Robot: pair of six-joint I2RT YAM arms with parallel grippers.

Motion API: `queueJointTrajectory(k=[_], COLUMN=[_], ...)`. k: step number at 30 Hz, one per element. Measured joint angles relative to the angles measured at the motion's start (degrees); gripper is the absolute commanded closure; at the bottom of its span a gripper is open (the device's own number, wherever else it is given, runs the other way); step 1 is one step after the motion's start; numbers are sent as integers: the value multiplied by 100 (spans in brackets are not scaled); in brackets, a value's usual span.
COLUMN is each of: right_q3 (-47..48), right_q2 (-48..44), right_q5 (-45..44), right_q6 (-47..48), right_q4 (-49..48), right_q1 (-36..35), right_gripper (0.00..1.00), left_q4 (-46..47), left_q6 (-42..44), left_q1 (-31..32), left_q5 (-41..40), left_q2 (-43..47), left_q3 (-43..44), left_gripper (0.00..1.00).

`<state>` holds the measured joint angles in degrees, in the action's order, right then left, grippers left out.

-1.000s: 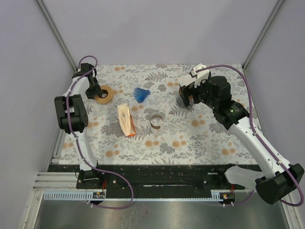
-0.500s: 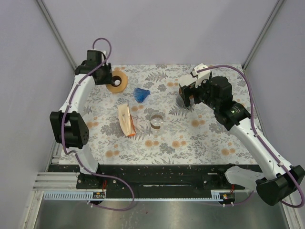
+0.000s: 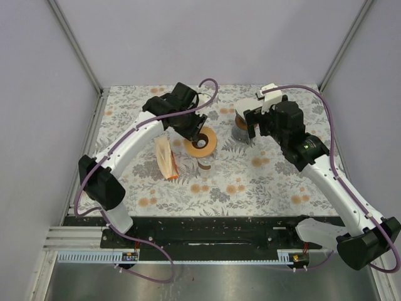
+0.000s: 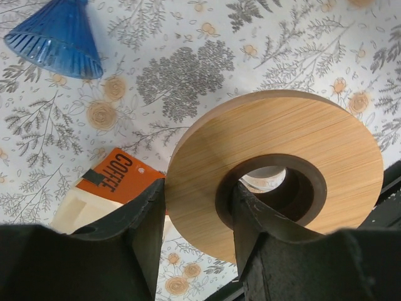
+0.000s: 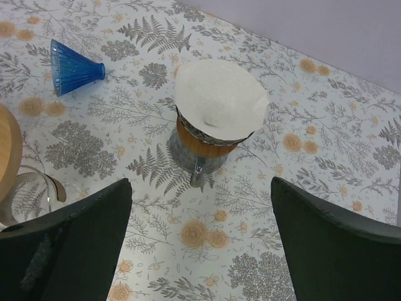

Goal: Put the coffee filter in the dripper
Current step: Place the dripper holder onto the coffee server.

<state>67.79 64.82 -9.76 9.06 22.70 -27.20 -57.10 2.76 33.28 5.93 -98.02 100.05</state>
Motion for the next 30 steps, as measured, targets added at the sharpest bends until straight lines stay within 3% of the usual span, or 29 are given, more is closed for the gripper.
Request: queueJointTrajectory(k=[7,20,30], right_q3=[0,0,0], right_q2=[0,0,2], right_q5=[-114,46,186], right_q6=[-7,15,37], right_q4=[31,28,26], right_q1=[0,0,0], right_gripper=[1,1,1], left_q4=[-146,-149,-146], left_q6=[177,232,293], left_q1=[413,540,647], left_q5=[-105,-380,-452], left_q2=[-216,-748,-866], left_q3=[2,2,0], left_gripper=[100,99,69])
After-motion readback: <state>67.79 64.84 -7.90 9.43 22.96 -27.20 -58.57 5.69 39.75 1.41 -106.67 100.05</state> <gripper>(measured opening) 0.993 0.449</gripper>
